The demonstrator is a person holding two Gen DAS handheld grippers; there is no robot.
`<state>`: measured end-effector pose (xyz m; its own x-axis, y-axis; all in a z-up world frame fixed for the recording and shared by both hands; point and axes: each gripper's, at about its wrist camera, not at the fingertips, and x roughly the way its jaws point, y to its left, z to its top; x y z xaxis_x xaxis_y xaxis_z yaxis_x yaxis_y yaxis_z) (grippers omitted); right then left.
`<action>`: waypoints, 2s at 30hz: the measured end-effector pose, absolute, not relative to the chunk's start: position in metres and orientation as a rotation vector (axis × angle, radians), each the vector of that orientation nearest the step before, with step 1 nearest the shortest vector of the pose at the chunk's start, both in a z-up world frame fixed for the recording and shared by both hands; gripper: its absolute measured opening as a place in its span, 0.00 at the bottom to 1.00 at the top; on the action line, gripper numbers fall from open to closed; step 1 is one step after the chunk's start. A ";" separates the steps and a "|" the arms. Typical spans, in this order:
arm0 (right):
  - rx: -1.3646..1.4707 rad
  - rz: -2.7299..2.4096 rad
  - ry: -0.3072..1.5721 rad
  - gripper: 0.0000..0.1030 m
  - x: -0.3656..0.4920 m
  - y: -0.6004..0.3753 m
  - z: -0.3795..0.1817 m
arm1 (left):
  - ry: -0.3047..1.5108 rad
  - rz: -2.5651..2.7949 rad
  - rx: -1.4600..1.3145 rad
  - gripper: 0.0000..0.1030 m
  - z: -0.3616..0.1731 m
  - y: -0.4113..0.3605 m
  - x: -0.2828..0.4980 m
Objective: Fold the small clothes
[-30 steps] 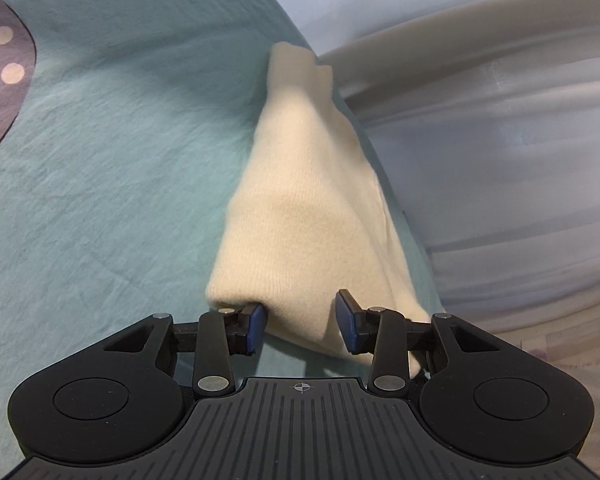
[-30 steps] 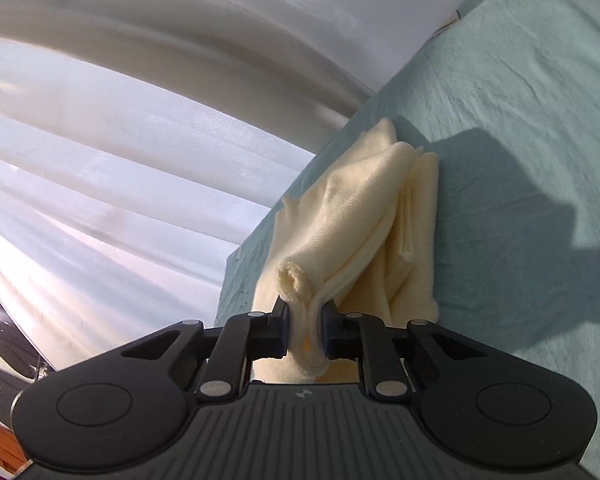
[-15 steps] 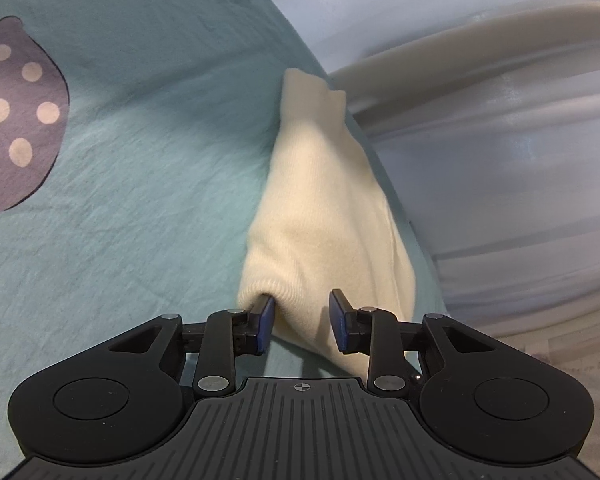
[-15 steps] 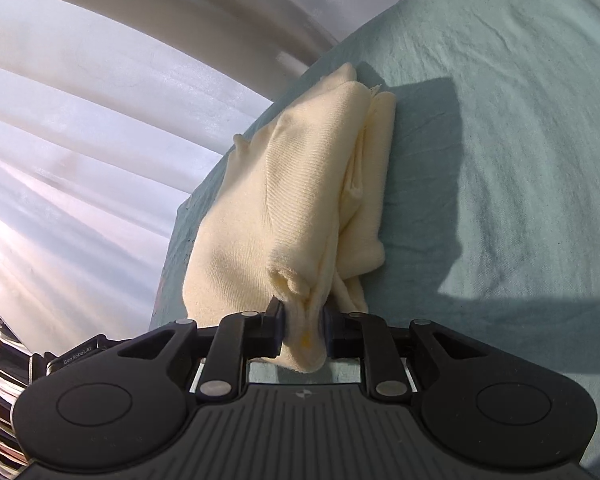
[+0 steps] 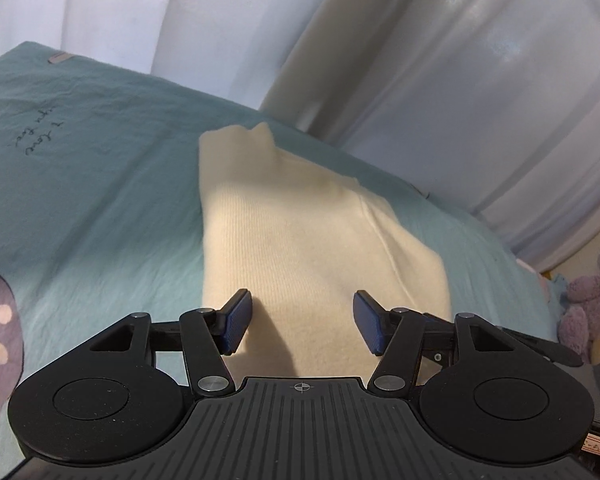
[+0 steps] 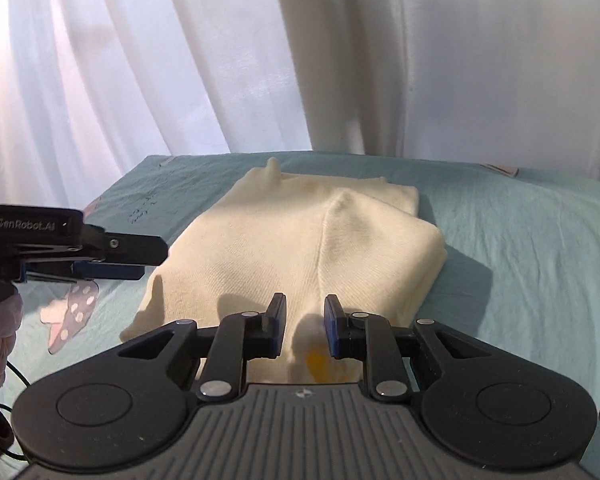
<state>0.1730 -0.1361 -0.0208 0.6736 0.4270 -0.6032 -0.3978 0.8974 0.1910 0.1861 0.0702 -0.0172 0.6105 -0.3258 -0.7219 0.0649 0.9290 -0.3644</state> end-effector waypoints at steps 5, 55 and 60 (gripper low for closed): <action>0.024 0.491 0.741 0.18 0.182 -0.124 -0.037 | 0.895 -0.189 -0.169 0.48 -0.030 0.066 0.189; 0.067 0.297 0.690 0.27 0.288 -0.128 -0.023 | 0.863 -0.006 -0.173 0.94 -0.047 0.058 0.294; 0.022 0.317 0.708 0.27 0.301 -0.108 -0.031 | 0.859 0.012 -0.162 0.94 -0.047 0.061 0.302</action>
<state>0.3009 -0.1075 -0.0315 0.7139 0.2935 -0.6358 -0.2790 0.9520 0.1262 0.3023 0.0605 -0.0469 0.6537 -0.0548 -0.7547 -0.0758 0.9876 -0.1373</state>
